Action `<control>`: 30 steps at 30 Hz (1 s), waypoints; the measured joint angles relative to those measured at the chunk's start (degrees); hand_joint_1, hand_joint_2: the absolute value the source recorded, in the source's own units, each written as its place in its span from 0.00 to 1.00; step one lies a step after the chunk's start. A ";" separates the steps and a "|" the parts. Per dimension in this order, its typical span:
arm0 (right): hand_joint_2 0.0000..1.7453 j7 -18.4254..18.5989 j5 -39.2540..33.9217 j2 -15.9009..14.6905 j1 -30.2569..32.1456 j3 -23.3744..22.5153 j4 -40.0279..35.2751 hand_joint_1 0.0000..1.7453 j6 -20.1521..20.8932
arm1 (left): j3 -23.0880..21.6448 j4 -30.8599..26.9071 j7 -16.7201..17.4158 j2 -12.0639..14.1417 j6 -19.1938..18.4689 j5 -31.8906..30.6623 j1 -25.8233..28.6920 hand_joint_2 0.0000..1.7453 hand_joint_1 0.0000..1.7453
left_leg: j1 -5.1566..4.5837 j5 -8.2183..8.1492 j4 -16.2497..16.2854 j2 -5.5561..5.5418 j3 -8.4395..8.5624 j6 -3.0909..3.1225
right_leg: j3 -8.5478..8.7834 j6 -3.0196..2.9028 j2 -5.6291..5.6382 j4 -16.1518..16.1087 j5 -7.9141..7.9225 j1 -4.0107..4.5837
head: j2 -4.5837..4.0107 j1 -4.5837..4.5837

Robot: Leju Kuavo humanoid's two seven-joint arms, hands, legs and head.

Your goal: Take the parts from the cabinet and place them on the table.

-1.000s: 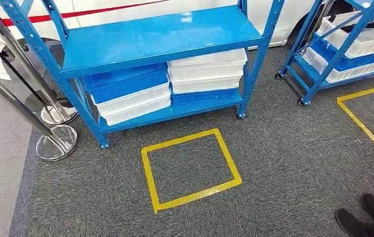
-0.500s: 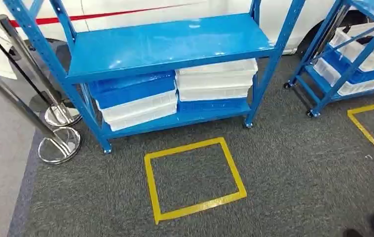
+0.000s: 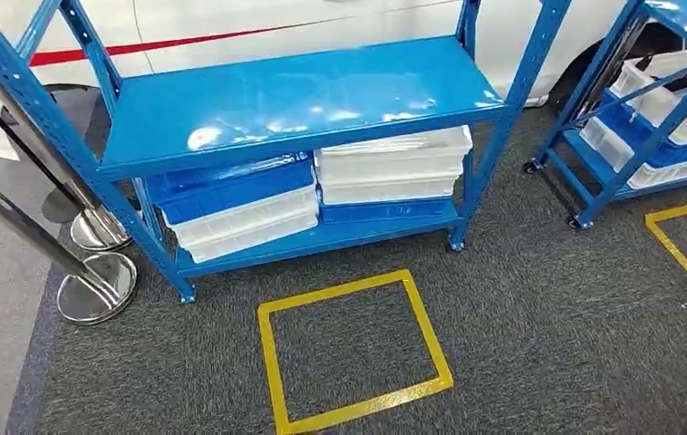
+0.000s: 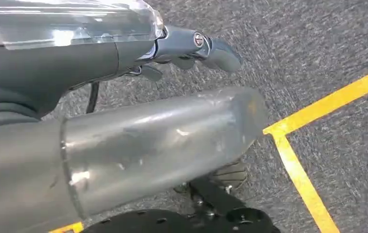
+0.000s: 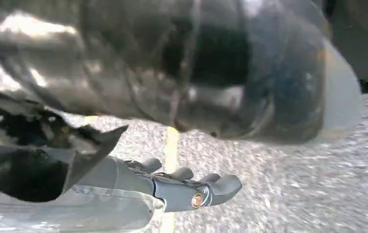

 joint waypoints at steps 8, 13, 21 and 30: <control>0.00 0.07 0.02 -0.04 -0.55 -0.15 0.00 0.00 0.00 | 0.00 -0.02 -0.09 -0.04 0.00 0.04 -0.48 0.00 0.00 | 0.24 -2.29 -2.20 -0.63 4.34 2.02 | -10.99 1.96 0.12 17.34 -5.61 -0.42 | 0.00 0.00; 0.00 0.09 0.22 -0.24 0.15 -0.22 0.00 0.00 0.04 | 0.02 -0.02 -0.09 -0.31 -0.04 -0.02 -0.28 0.00 0.00 | 0.29 -5.26 -2.21 -1.26 7.66 1.22 | -10.81 1.50 0.16 3.60 6.75 -0.36 | 0.00 0.02; 0.00 0.17 0.61 -0.20 -0.04 -0.26 0.00 0.00 0.09 | 0.02 -0.09 -0.09 -0.35 0.00 0.00 -0.65 0.00 0.00 | 0.36 -8.48 7.73 -0.59 3.99 -1.30 | -8.38 -1.51 0.01 1.27 6.91 -0.28 | 0.00 -0.07; 0.00 0.17 0.66 -0.20 0.00 -0.28 0.00 0.00 0.11 | 0.02 -0.09 -0.04 -0.42 0.00 0.00 -0.29 0.00 0.00 | 0.77 -11.29 12.66 -0.42 -1.92 -1.97 | -6.23 -1.44 0.14 1.27 4.99 -0.28 | 0.00 -0.09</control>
